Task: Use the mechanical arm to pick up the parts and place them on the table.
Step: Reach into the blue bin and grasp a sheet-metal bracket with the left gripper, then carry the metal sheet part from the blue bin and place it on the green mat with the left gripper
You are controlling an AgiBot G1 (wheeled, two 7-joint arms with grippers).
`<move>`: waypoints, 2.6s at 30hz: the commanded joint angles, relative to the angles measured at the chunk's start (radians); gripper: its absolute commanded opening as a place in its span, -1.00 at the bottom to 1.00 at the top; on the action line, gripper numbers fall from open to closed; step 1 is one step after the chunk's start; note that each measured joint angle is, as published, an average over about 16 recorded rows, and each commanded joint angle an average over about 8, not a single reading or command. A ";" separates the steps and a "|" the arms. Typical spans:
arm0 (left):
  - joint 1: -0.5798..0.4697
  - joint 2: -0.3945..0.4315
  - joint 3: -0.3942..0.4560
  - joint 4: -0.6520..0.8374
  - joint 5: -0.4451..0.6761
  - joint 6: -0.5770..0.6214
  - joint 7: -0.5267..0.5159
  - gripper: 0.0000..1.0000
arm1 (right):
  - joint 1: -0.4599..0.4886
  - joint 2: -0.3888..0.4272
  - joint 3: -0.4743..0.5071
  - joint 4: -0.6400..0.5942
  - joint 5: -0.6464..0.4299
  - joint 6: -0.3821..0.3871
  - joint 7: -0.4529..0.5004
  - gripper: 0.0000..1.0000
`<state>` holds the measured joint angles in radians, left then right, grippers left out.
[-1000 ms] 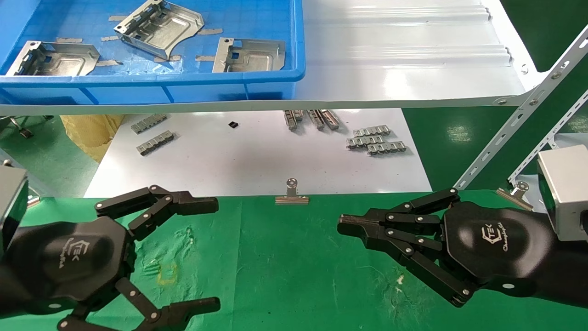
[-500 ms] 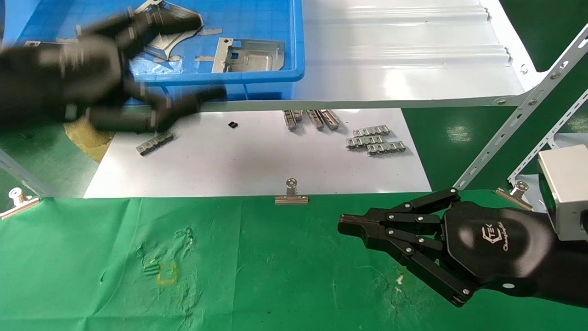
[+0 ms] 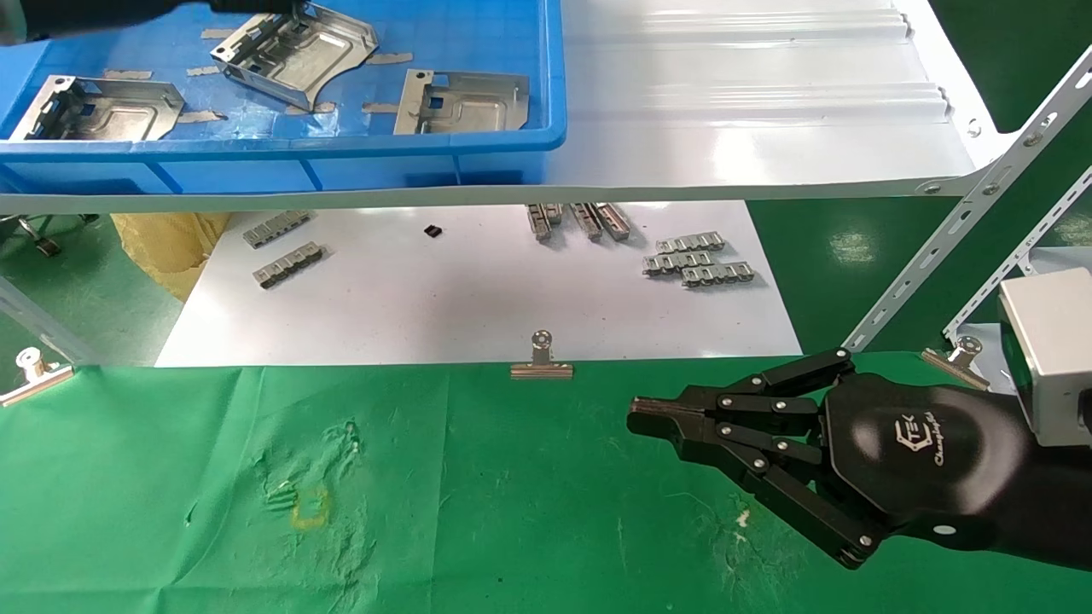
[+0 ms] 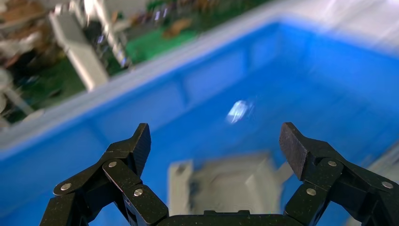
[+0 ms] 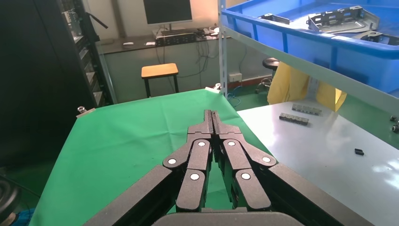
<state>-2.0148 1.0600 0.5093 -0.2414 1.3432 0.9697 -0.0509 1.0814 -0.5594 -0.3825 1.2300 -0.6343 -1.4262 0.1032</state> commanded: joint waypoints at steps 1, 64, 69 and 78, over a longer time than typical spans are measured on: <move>-0.037 0.026 0.032 0.062 0.052 -0.029 0.009 -0.89 | 0.000 0.000 0.000 0.000 0.000 0.000 0.000 1.00; 0.040 -0.130 0.017 -0.125 -0.175 0.640 0.187 -1.00 | 0.000 0.000 0.000 0.000 0.000 0.000 0.000 1.00; 0.171 -0.233 0.095 -0.364 -0.313 0.636 0.168 -1.00 | 0.000 0.000 0.000 0.000 0.000 0.000 0.000 1.00; 0.275 -0.330 0.268 -0.444 -0.272 0.611 0.299 -1.00 | 0.000 0.000 0.000 0.000 0.000 0.000 0.000 1.00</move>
<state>-1.7450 0.7422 0.7692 -0.6621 1.0719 1.5830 0.2526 1.0815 -0.5594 -0.3825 1.2300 -0.6343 -1.4262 0.1032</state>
